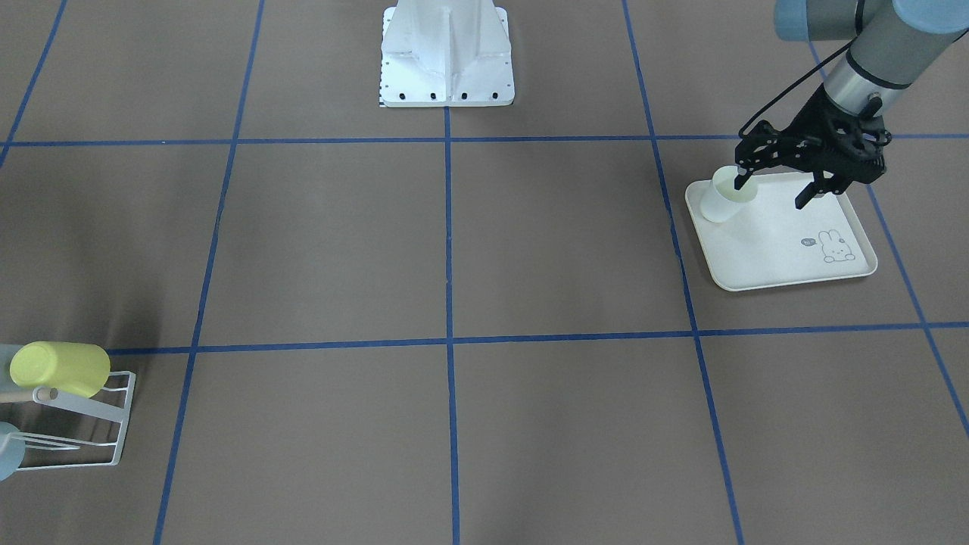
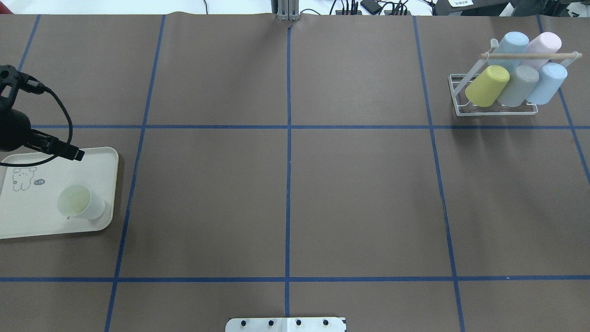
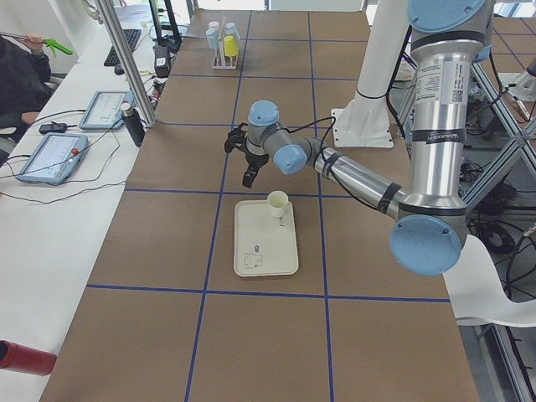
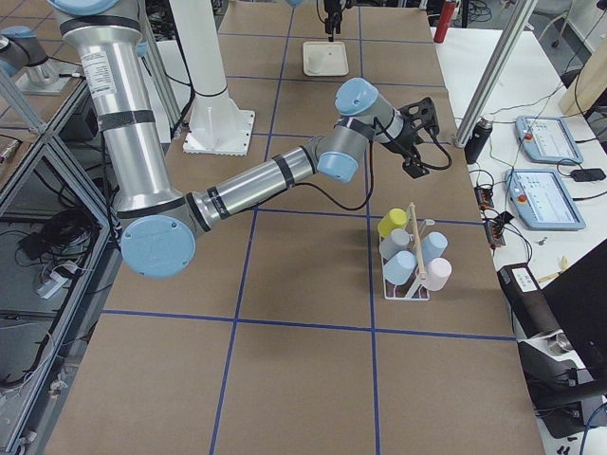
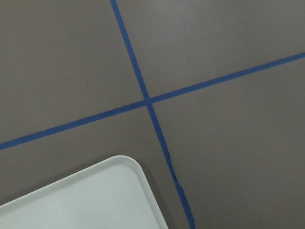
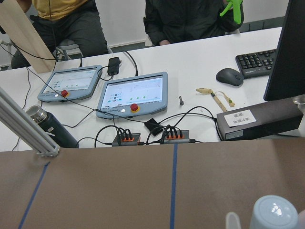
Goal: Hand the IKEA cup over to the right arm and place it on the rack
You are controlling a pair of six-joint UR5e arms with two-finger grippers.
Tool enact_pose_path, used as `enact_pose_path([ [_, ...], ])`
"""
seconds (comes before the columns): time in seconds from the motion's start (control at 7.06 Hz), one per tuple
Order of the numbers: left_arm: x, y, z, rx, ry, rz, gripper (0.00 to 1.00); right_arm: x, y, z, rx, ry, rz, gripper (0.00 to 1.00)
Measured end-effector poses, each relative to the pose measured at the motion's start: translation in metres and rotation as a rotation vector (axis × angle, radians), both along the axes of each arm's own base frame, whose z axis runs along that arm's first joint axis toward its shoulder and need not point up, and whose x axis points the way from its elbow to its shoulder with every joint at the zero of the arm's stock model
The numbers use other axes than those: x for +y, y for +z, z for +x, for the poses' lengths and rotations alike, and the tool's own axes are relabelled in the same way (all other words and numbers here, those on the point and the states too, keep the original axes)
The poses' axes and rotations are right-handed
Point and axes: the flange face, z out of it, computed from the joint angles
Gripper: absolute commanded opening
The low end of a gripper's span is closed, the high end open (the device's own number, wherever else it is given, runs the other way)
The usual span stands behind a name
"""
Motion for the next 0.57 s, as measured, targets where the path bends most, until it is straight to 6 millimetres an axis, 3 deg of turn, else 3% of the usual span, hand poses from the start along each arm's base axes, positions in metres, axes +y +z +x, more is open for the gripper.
enact_pose_path([
  [0.28,-0.005,0.031,0.007,-0.039,0.021,-0.037,1.00,0.004,-0.019,-0.005,-0.104,-0.031,-0.057,1.00],
  [0.57,-0.002,0.047,0.017,-0.059,0.042,-0.063,1.00,0.003,-0.021,-0.007,-0.126,-0.035,-0.075,1.00],
])
